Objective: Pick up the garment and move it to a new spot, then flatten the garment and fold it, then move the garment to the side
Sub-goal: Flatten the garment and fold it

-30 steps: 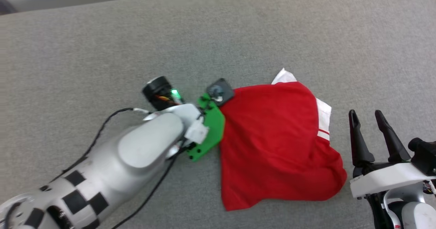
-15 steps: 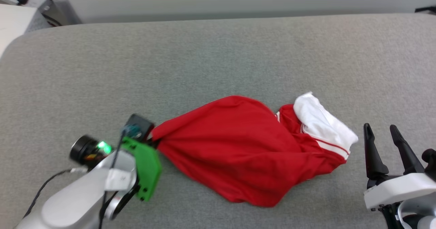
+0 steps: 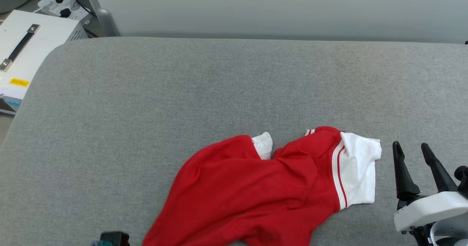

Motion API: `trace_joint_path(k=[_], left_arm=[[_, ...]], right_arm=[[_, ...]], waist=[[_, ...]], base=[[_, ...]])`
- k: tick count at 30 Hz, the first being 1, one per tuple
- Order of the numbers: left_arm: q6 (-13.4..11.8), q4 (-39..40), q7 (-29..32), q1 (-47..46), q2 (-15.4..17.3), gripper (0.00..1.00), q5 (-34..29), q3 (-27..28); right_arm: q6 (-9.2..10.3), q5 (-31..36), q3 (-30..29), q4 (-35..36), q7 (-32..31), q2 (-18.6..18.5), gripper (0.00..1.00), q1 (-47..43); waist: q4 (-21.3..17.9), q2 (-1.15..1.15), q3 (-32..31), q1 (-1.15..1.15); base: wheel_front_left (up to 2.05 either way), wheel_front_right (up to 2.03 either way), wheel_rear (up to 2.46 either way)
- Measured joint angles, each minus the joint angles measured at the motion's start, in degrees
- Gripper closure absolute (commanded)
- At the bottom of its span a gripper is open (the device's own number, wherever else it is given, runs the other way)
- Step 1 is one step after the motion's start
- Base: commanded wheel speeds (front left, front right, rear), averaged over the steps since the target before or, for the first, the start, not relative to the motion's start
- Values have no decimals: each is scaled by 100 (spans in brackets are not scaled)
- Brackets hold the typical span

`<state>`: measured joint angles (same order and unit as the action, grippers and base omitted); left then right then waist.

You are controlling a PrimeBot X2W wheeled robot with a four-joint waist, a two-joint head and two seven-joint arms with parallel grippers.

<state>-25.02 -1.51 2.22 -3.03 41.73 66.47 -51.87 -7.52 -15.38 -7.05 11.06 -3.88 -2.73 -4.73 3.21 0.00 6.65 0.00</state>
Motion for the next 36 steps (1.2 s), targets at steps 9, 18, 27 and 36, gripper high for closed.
trace_joint_path(k=[9, 18, 27, 36], left_arm=[[279, -326, -517, 164, -410, 0, -65, -3], [209, -11, -1329, -798, -354, 0, -999, 257], [1124, -370, -287, -2463, -668, 0, -1389, -208], [2136, -1679, 1223, -3577, -1036, 0, -1270, -757]], right_arm=[[0, 70, -14, 165, -121, 0, 0, -107], [0, 113, -16, 343, -245, 0, 0, -107], [0, 113, 68, 372, -274, -2, 0, -54], [0, 130, 211, 326, -283, 0, 0, 159]], waist=[[15, 0, -195, 0], [23, 0, -262, 0], [-70, 0, -84, 0], [-377, 0, 261, 0]], base=[[0, 0, 0], [0, 0, 0], [0, 0, 0], [0, 0, 0]])
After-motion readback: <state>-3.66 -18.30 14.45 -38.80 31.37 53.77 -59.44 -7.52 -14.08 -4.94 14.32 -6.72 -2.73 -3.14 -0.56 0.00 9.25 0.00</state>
